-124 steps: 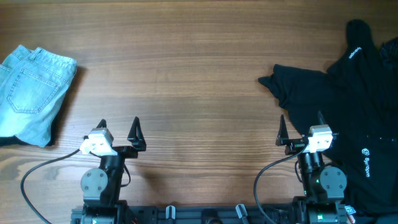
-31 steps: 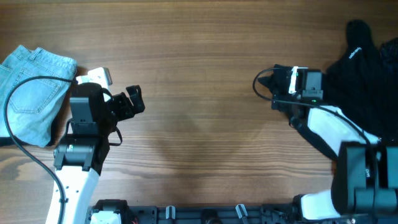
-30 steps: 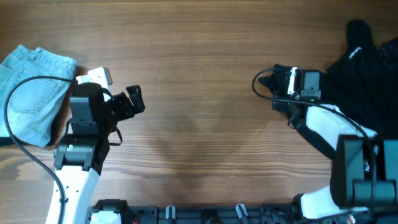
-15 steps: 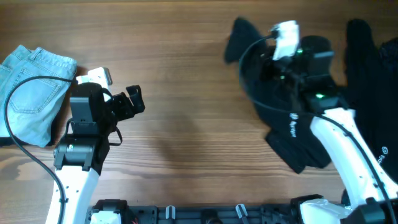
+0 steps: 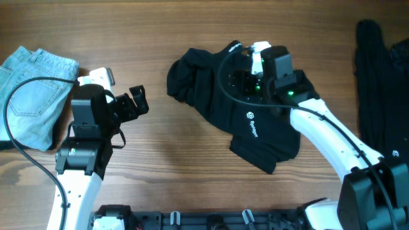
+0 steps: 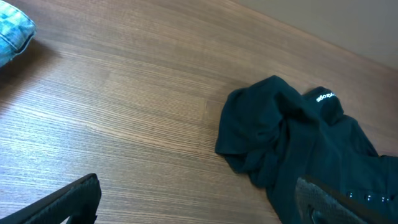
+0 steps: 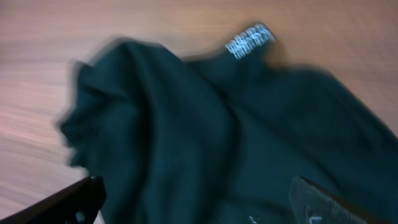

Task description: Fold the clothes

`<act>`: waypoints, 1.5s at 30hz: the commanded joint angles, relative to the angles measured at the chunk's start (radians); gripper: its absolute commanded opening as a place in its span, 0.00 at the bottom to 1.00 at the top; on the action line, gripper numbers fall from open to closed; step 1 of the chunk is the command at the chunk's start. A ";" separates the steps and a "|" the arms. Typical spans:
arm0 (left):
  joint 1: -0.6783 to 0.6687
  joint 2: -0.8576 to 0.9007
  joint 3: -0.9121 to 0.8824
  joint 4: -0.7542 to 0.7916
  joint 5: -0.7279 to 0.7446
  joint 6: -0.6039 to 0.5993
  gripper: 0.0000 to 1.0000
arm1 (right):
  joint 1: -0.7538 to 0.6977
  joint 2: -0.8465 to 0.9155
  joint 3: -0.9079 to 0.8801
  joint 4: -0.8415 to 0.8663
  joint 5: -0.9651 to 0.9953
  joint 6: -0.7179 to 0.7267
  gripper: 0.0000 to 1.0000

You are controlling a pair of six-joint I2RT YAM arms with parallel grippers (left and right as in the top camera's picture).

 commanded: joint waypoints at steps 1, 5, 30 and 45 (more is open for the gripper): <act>0.004 -0.002 0.020 0.040 0.036 -0.006 1.00 | -0.082 0.004 0.001 -0.150 0.122 0.081 1.00; 0.004 -0.002 0.020 0.058 0.087 -0.006 1.00 | -0.222 0.004 0.001 -0.412 0.291 0.268 1.00; -0.300 0.853 0.020 0.876 0.128 -0.002 1.00 | -0.393 0.004 0.001 -0.582 -0.015 0.057 1.00; -0.311 0.694 0.020 0.220 0.718 -0.153 0.04 | -0.393 0.027 0.001 -0.463 -0.060 -0.001 0.76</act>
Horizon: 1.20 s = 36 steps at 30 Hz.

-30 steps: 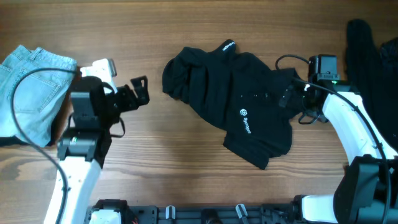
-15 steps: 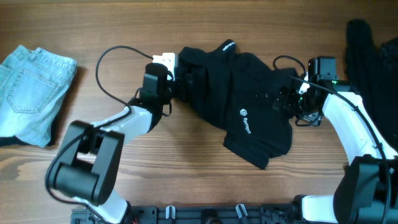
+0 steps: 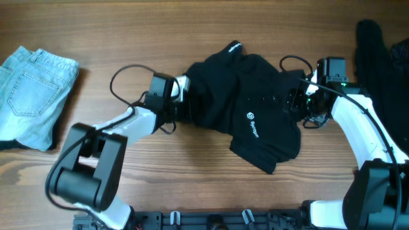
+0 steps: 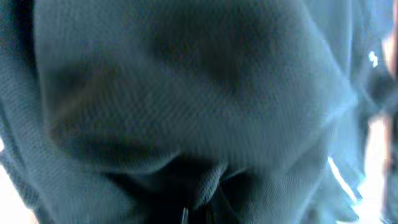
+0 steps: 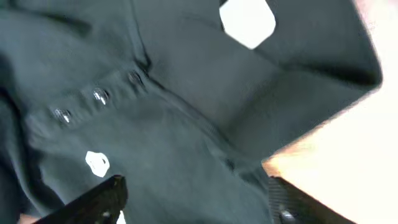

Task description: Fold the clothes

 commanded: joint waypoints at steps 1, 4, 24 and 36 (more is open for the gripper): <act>-0.038 -0.122 -0.014 -0.252 0.253 -0.081 0.04 | -0.001 0.029 0.003 0.085 -0.024 -0.041 0.76; -0.130 -0.212 -0.014 -0.534 0.245 -0.075 0.04 | -0.001 0.032 0.003 0.236 -0.109 -0.117 0.81; 0.042 0.223 0.431 0.095 -0.073 0.045 1.00 | -0.001 -0.249 0.010 -0.025 -0.074 -0.114 0.96; -0.139 0.425 0.515 0.195 -0.388 0.077 0.32 | -0.001 -0.325 0.010 -0.114 -0.079 -0.077 0.96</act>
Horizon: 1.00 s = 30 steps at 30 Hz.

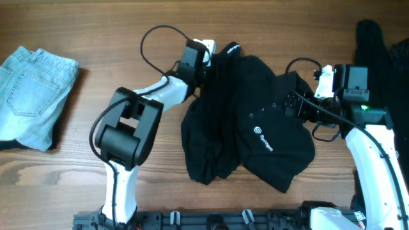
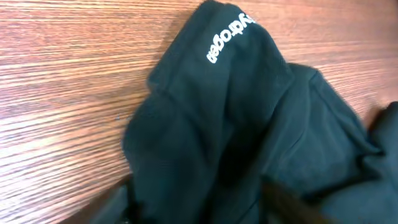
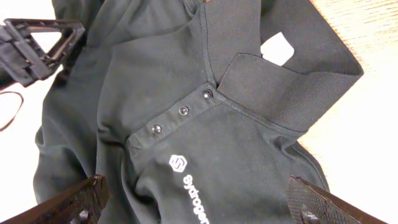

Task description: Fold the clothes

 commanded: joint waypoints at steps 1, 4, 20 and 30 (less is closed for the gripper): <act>-0.023 0.027 0.012 0.024 -0.137 0.006 0.11 | -0.001 -0.017 0.012 -0.002 0.013 0.013 0.96; 0.008 0.015 0.046 -0.002 -0.140 0.005 0.04 | -0.001 -0.017 0.012 0.000 0.013 0.013 0.96; 0.715 -0.364 0.087 -0.950 -0.093 -0.175 0.04 | 0.201 0.320 0.011 -0.015 -0.328 -0.256 0.89; 0.711 -0.364 0.086 -1.083 -0.098 -0.171 0.04 | 0.688 0.524 0.011 0.451 -0.327 0.129 0.93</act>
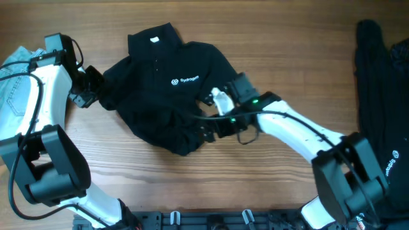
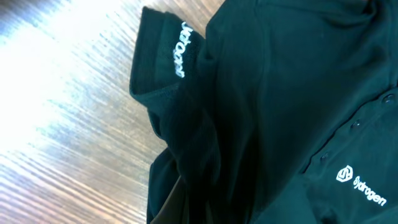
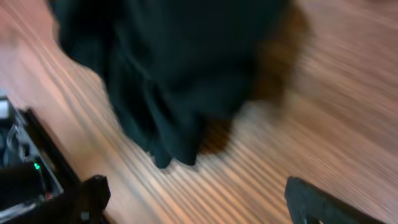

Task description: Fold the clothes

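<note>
A black polo shirt (image 1: 172, 96) lies left of centre, collar on the far side and its white chest logo facing up. My left gripper (image 1: 94, 86) is at the shirt's left edge. In the left wrist view the shirt (image 2: 280, 93) bunches where the fingers are, which hides them. It appears shut on the cloth. My right gripper (image 1: 206, 131) is at the shirt's near hem. In its own view the right gripper (image 3: 196, 202) stands open over bare wood, just short of the shirt's hem (image 3: 174, 74).
Folded light-blue jeans (image 1: 9, 83) lie at the far left, partly under my left arm. Another black garment (image 1: 383, 76) lies along the right edge. The wooden table (image 1: 268, 38) shows beyond and to the right of the shirt.
The shirt now lies further left, with its collar at the far side. My left gripper went from the far sleeve to the left edge near the jeans. The right gripper went from the collar to the near hem.
The shirt first lay crumpled at the centre, with my right gripper over it and the left one open and apart. Then each gripper was at one side of it. Then the shirt lay wider. Now it sits further left, logo up.
</note>
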`<act>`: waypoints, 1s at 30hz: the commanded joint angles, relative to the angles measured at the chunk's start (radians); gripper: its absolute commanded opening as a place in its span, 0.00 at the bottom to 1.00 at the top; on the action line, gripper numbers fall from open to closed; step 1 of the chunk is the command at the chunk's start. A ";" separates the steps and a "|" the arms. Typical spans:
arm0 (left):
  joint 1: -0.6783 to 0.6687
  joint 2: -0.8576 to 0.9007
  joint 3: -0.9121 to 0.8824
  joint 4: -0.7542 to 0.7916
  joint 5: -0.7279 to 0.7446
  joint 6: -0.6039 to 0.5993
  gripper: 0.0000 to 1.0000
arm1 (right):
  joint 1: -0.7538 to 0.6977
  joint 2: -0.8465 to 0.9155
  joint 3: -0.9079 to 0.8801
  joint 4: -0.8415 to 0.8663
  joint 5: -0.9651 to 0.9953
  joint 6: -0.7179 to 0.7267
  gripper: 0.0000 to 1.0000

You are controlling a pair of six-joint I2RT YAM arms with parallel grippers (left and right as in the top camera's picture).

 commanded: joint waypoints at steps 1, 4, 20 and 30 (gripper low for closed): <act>-0.002 -0.019 0.002 -0.005 0.013 0.009 0.04 | 0.090 0.077 0.010 0.124 -0.007 0.173 0.89; -0.002 -0.019 0.002 -0.008 0.013 0.014 0.04 | 0.156 0.159 0.010 0.211 -0.020 0.244 0.68; -0.134 -0.019 0.002 -0.038 0.126 0.013 0.04 | -0.618 0.029 0.581 -0.734 0.547 -0.043 0.40; -0.191 -0.019 0.002 -0.039 0.087 0.013 0.04 | -0.415 0.038 0.266 -0.520 0.291 -0.103 0.67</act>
